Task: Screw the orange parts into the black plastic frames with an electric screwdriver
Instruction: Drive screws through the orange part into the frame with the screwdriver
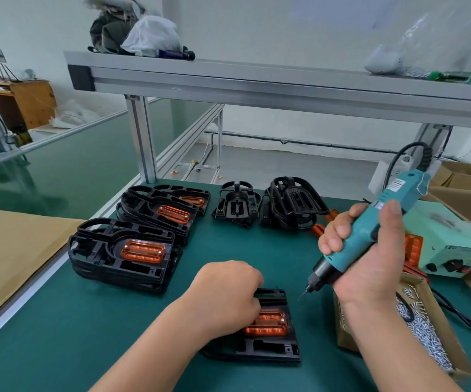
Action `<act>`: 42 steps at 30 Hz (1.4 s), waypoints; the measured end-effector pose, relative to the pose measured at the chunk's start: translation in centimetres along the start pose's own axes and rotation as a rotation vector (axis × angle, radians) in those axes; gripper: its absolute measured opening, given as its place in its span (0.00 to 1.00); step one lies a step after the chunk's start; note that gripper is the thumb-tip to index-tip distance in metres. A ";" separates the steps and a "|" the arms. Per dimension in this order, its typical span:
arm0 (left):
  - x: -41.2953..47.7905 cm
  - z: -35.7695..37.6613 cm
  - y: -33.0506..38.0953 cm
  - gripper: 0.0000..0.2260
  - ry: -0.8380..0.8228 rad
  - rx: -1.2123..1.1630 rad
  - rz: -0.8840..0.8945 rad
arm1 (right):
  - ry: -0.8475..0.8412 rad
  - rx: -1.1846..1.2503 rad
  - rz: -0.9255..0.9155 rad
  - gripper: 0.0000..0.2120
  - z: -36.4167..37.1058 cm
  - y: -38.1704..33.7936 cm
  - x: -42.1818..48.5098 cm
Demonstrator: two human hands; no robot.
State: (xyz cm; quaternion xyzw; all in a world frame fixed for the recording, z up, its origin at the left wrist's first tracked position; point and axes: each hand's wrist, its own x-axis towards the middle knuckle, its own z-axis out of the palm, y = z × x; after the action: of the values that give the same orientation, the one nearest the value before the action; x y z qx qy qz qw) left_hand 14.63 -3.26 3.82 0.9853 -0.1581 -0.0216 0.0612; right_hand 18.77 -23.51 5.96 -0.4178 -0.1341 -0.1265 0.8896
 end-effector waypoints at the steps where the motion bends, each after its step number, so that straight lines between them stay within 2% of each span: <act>1: 0.1 0.1 0.2 0.09 0.014 0.008 0.015 | -0.002 -0.003 -0.004 0.20 -0.2 -0.1 -0.1; 6: 0.1 0.2 0.1 0.06 0.010 0.110 0.041 | -0.025 -0.031 -0.002 0.20 -0.5 0.2 -0.3; 8: 0.0 0.0 0.5 0.04 0.006 0.194 0.049 | -0.035 -0.049 0.014 0.23 -0.5 0.5 -0.3; 11: -0.2 -0.3 0.6 0.07 0.018 0.245 0.055 | -0.013 -0.045 0.024 0.22 -0.9 0.8 -0.3; 16: -1.1 -0.9 -0.4 0.05 0.082 0.234 0.058 | 0.035 -0.023 0.015 0.19 -1.6 0.9 0.1; 19: -2.9 -0.6 -1.7 0.08 0.115 0.229 0.032 | 0.030 -0.041 0.021 0.19 -1.6 0.9 0.2; 27: -9.6 -0.3 -6.9 0.15 0.193 0.185 -0.099 | -0.040 -0.065 0.048 0.24 -0.8 0.9 -0.4; 30: -10.5 -0.8 -7.8 0.13 0.192 0.181 -0.127 | -0.043 -0.065 0.047 0.24 -0.8 1.0 -0.5; 34: -9.9 -2.3 -7.7 0.14 0.252 0.180 -0.145 | -0.038 -0.061 0.051 0.25 -0.8 1.0 -0.5; 42: -5.3 -8.7 -10.6 0.09 0.327 0.349 -0.205 | -0.011 -0.048 0.054 0.25 -1.1 1.0 -0.2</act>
State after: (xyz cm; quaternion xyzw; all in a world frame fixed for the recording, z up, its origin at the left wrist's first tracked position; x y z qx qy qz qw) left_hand 13.47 9.41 11.17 0.9822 -0.0470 0.1596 -0.0876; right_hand 19.08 -23.76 4.49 -0.4429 -0.1244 -0.1034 0.8818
